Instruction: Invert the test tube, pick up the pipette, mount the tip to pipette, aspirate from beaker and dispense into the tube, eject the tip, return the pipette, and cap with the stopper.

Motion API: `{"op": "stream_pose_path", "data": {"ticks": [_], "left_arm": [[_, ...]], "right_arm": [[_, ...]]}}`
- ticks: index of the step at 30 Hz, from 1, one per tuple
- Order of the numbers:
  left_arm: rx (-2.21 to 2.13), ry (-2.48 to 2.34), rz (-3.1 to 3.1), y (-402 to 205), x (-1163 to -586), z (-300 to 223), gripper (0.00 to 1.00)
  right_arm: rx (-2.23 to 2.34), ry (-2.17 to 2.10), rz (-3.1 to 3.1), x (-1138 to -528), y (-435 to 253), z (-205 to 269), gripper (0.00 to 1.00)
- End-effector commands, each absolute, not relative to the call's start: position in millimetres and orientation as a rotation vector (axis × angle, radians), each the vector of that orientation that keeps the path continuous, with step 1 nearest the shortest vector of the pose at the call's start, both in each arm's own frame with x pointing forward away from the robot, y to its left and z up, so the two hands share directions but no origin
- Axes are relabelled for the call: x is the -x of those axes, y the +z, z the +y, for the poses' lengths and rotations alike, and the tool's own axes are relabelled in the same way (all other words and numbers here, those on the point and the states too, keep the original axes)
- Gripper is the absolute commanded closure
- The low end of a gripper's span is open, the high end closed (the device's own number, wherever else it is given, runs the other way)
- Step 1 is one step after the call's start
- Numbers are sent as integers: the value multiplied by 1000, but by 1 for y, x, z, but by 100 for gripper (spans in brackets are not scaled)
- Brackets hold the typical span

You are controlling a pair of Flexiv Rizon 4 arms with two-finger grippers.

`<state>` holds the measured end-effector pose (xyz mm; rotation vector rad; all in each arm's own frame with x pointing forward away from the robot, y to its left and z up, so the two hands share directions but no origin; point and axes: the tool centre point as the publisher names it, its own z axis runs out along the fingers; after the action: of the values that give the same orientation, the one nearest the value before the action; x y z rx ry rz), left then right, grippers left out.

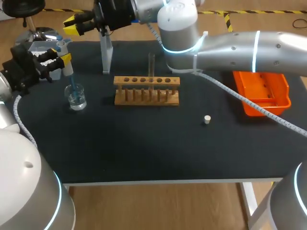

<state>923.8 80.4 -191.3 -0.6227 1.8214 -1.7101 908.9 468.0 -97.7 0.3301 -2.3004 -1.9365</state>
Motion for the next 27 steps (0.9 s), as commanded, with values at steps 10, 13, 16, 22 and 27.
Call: {"op": "stream_pose_path", "data": {"ticks": [10, 13, 16, 22, 27], "left_arm": [[627, -1706, 1820, -191, -924, 79, 100], [627, -1706, 1820, -191, -924, 79, 100], [627, -1706, 1820, -191, -924, 79, 100], [627, -1706, 1820, -191, -924, 79, 100], [627, -1706, 1820, -191, -924, 79, 100]], "right_arm": [[-418, -2028, -2154, -918, -103, 491, 100], [-418, -2033, -2122, -918, -103, 497, 100], [-421, -2032, -2106, -917, -104, 501, 100], [-412, -2026, -2070, -915, -106, 508, 100], [-400, -2024, -2047, -913, -107, 510, 100]]}}
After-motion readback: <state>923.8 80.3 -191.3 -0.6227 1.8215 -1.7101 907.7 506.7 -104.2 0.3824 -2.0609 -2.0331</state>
